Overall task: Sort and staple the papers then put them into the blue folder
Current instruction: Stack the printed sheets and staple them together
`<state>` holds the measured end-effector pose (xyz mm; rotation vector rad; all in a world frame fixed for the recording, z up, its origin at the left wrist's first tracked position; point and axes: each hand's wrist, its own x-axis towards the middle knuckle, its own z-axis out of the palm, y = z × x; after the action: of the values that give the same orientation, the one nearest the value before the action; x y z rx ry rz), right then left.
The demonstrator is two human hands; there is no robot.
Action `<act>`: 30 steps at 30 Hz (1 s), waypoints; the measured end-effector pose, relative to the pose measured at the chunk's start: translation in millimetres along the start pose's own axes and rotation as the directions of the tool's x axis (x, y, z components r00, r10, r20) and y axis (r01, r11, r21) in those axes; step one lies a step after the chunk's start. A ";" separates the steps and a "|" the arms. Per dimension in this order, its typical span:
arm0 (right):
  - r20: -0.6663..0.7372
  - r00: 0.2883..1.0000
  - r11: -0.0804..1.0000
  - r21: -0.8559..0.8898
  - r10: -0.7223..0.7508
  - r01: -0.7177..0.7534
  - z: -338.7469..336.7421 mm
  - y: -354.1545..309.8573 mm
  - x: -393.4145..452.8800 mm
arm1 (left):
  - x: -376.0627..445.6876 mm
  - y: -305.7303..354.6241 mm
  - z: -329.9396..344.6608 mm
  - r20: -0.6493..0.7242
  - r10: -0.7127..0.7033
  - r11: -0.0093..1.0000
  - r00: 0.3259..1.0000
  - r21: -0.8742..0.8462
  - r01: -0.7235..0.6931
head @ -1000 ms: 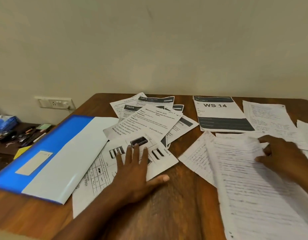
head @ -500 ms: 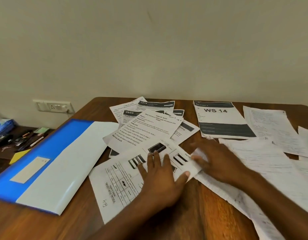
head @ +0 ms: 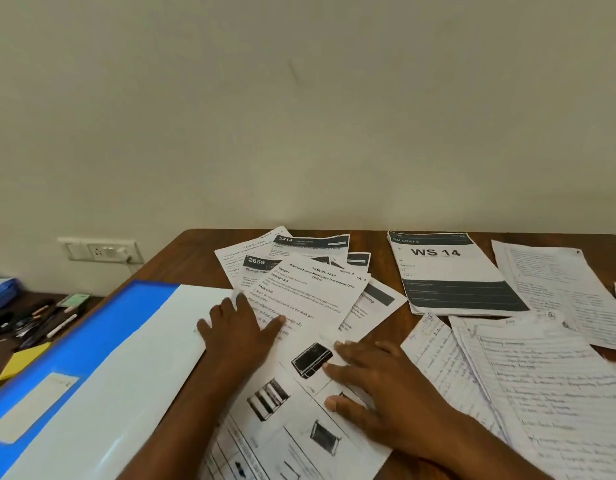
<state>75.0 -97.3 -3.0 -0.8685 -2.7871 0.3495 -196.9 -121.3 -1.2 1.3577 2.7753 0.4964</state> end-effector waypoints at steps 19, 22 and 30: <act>-0.357 0.873 0.835 0.541 0.333 -0.097 2.9 36.1 42.8 | -5.1 -10.7 -17.4 -0.333 -0.029 0.912 0.943 -0.394 -0.111; -0.363 0.833 0.771 0.627 0.417 -0.112 0.3 35.9 42.4 | -5.4 -9.2 -17.6 -0.414 -0.007 0.863 0.910 -0.463 -0.204; -0.198 0.741 0.365 0.929 0.642 -0.068 -8.4 45.8 45.4 | -2.6 -3.4 -25.2 -0.445 -0.193 0.439 0.874 -0.836 -0.329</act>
<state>64.8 -33.1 -2.5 -1.0439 -1.4186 1.2749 -201.6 -132.2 21.4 1.0835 1.9348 2.2015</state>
